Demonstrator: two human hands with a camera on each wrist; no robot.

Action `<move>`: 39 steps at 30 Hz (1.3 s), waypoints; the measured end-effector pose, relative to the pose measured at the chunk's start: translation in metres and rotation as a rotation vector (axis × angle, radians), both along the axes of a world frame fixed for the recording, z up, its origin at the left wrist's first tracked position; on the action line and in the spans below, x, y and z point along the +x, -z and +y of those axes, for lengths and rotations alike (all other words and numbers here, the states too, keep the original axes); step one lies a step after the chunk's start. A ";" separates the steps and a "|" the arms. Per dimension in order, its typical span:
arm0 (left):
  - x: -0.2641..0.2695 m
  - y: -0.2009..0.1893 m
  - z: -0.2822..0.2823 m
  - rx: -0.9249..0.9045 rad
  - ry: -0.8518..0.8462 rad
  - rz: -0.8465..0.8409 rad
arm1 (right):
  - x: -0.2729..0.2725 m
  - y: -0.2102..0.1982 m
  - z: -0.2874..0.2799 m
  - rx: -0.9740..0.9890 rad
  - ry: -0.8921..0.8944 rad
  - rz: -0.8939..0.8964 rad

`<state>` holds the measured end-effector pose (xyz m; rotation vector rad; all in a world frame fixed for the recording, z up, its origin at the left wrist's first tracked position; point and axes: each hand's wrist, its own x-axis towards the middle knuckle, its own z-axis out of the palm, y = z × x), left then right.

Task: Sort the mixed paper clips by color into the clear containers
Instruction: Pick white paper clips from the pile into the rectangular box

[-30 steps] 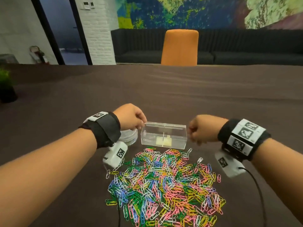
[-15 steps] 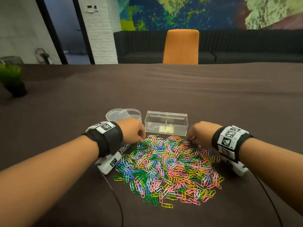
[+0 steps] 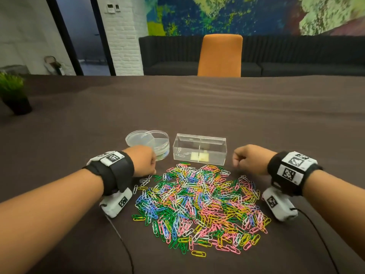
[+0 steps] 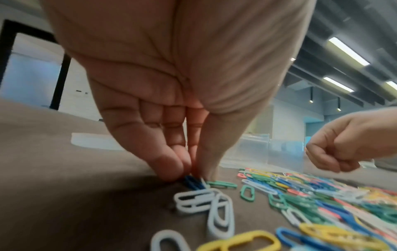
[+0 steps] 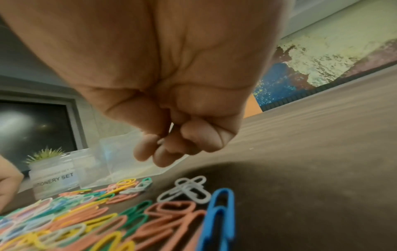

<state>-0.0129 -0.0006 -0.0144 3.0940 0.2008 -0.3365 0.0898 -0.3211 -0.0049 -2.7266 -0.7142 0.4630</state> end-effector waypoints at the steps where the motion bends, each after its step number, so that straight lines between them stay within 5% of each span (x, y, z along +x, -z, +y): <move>1: 0.000 0.000 0.002 -0.023 0.000 -0.010 | 0.000 0.002 0.004 0.004 0.002 0.026; 17: -0.001 -0.002 0.039 -0.944 -0.335 0.017 | 0.003 0.009 0.023 -0.119 -0.088 -0.017; 21: -0.010 -0.002 0.040 -1.052 -0.469 -0.004 | 0.006 0.010 0.018 -0.111 -0.121 -0.004; 27: -0.032 -0.004 0.039 -0.832 -0.436 0.133 | 0.017 0.002 -0.002 0.185 0.031 0.151; 32: -0.045 -0.001 0.038 -0.264 -0.119 0.153 | 0.016 -0.020 0.005 0.588 0.141 0.218; 35: -0.052 0.002 0.034 -0.086 -0.104 0.108 | 0.017 -0.039 0.031 0.371 -0.048 0.037; 39: -0.053 -0.001 0.034 -0.066 -0.099 0.086 | 0.015 -0.052 0.089 0.138 -0.178 -0.229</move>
